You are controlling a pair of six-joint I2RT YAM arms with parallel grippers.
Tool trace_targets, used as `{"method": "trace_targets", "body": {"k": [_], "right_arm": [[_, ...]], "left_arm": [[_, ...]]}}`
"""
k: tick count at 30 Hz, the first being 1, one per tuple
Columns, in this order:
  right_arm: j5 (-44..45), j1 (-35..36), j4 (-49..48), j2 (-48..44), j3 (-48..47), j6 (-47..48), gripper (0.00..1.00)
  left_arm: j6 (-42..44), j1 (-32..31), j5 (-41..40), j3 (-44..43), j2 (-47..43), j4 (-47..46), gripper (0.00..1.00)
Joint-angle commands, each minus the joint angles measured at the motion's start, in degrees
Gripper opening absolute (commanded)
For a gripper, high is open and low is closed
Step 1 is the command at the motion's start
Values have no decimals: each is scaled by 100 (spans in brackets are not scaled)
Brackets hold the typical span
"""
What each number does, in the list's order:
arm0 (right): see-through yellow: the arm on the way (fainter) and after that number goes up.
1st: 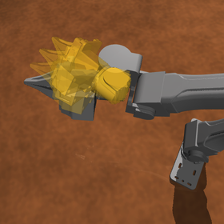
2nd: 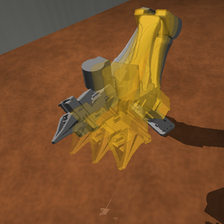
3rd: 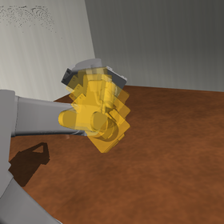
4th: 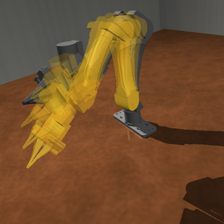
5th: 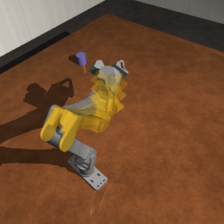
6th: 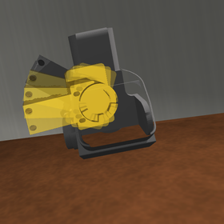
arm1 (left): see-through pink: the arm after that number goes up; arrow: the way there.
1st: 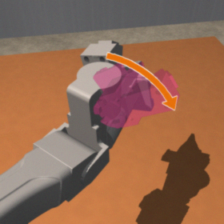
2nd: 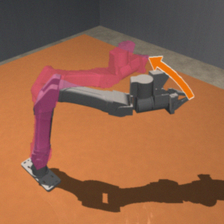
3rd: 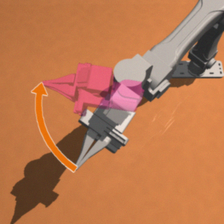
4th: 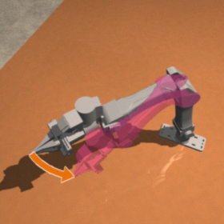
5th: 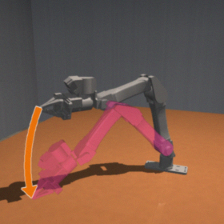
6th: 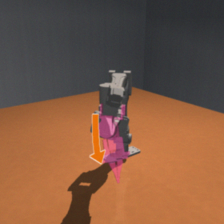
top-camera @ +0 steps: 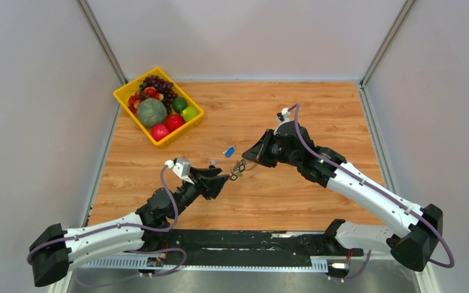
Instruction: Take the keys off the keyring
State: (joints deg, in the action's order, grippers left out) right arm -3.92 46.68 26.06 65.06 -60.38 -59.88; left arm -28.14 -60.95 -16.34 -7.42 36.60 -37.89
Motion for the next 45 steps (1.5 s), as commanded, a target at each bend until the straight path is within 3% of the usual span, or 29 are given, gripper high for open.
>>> {"method": "trace_targets", "body": {"k": [1,8,14,19,26,45], "right_arm": [[17,-19,-139,133,50,-801,0],[-74,-21,-96,344,-28,-795,0],[-57,-20,-96,413,-115,-758,0],[-113,-46,-94,470,-176,-736,0],[-231,-64,-100,558,-228,-709,0],[-401,-87,-99,648,-299,-610,0]], "left_arm": [[-835,376,515,139,61,-885,61],[27,535,1484,-608,678,-373,63],[128,535,2108,-1081,1438,-458,61],[98,538,1980,-1303,1723,-231,55],[305,540,1366,-1243,1474,224,52],[619,540,1057,-1016,1716,130,56]]}}
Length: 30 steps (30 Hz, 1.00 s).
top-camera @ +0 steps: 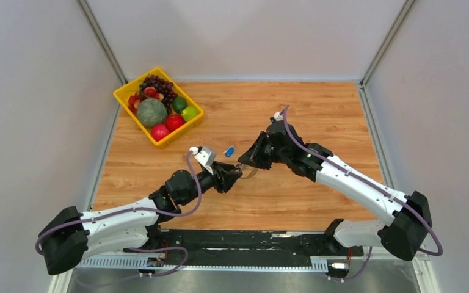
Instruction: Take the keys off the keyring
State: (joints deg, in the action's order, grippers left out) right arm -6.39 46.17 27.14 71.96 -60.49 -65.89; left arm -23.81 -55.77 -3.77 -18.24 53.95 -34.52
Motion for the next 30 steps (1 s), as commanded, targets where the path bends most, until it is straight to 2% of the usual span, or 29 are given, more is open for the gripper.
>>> {"method": "trace_targets", "body": {"k": [1,6,9,11,14,16,24,30], "right_arm": [[-163,-40,-207,-44,-292,-8,0],[-243,-40,-216,-16,-297,-6,0],[-264,-43,-223,-14,-297,-3,0],[-273,-38,-218,-20,-284,2,0],[-255,-54,-221,-41,-262,5,0],[-227,-71,-221,-73,-226,33,0],[-390,-241,-226,-245,85,250,0],[-1380,-401,-232,-202,196,932,0]], "left_arm": [[207,18,-201,79,-24,-211,57],[279,20,-167,59,106,-213,61],[310,22,-149,21,204,-213,58],[335,20,-148,-19,257,-206,47],[331,19,-177,-91,294,-68,17],[332,21,-161,-170,243,143,9],[420,16,-16,-192,-322,917,4],[547,20,-468,-302,-504,1679,0]]}}
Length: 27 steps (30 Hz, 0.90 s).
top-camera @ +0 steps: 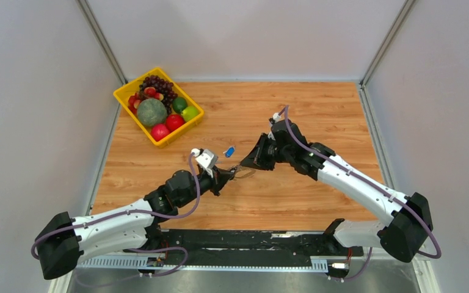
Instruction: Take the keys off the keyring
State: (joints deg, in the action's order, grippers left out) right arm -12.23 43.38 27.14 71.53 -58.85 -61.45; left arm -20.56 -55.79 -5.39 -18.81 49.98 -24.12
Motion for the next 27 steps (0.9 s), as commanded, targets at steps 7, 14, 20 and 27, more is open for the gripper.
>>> {"method": "trace_targets", "body": {"k": [7,14,20,27], "right_arm": [[-2186,-154,-283,202,139,853,0],[-2200,-162,-275,126,281,1247,0],[-1870,-174,-223,-81,405,1733,22],[-1420,-172,-144,-121,536,2042,32]], "left_arm": [[502,24,-283,-233,38,564,0],[591,21,-281,-110,10,337,0],[547,20,-213,1,-22,136,0],[512,21,-177,52,-8,29,0]]}}
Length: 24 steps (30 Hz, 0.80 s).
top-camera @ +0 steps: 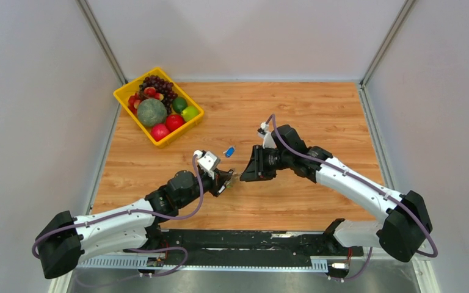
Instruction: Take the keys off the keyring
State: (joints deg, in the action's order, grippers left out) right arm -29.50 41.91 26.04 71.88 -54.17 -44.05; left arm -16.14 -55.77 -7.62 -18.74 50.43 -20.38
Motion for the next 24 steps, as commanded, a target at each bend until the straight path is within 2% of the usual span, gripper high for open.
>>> {"method": "trace_targets", "body": {"k": [1,10,19,24], "right_arm": [[312,-25,-45,-149,55,301,32],[451,9,-388,-103,-62,94,31],[497,76,-443,396,-367,188,31],[462,87,-348,733,-590,477,39]], "left_arm": [[69,16,38,55,-45,-353,0],[-36,20,64,179,12,-542,0],[-98,22,84,263,54,-693,0],[-95,22,74,272,6,-692,0]]}}
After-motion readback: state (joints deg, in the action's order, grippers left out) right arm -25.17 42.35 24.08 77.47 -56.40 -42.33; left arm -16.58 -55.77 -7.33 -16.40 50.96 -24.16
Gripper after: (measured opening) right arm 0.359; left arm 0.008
